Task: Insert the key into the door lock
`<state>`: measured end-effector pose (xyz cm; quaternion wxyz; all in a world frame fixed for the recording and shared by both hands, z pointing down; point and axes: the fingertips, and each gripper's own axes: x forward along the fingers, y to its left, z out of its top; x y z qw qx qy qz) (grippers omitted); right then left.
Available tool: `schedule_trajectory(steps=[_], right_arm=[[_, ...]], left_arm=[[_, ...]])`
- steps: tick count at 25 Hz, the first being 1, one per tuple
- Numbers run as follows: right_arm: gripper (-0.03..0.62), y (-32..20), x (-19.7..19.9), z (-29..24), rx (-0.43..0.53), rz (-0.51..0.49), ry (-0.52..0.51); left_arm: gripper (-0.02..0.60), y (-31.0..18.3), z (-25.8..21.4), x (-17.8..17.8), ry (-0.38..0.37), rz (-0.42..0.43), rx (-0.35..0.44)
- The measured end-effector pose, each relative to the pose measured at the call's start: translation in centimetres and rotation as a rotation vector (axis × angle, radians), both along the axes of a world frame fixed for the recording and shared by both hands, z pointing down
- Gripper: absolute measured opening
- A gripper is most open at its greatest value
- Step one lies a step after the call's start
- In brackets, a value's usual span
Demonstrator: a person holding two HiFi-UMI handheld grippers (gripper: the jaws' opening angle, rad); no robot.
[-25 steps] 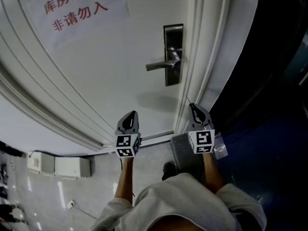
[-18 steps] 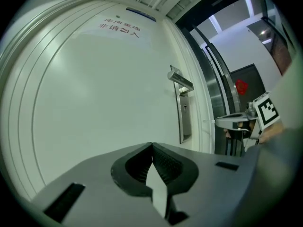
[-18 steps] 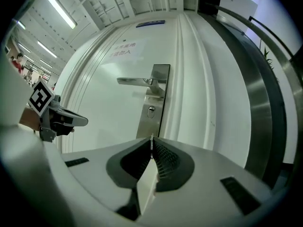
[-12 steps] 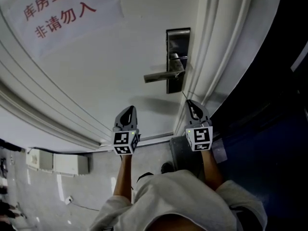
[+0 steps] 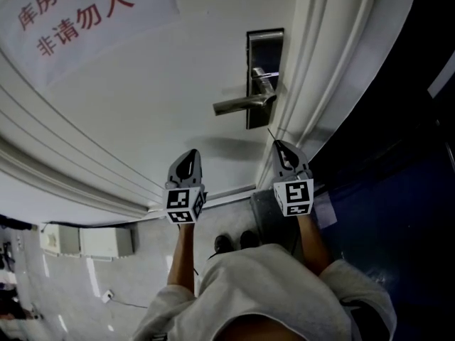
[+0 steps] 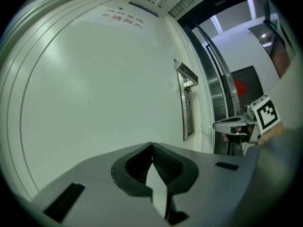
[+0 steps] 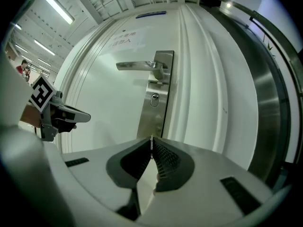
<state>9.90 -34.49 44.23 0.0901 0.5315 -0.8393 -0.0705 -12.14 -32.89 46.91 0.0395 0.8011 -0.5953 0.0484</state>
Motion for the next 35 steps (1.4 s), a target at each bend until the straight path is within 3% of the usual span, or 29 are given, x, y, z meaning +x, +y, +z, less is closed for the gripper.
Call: schedule_trajectory(steps=[11,24,31,35], right_arm=[[0.029,0.9,-1.0,0.0,-0.003,0.049,0.026],[0.029,-0.6,-1.3,-6.3,0.148,0.038,0.125],[0.029,-1.0,-1.6,-8.7,0.229,0.042,0.219],[0.029,-1.1,-2.3,-9.1,0.288,0.037,0.371]], left_arm=[[0.018,0.0,-0.4,-0.4,0.016,0.06,0.017],[0.018,-0.3,-1.2,-0.1,0.036,0.081,0.055],[0.018,-0.4,-1.6,-0.5,0.034,0.08,0.064],[0.018,-0.3,-1.4,-0.6,0.032,0.084,0.058]])
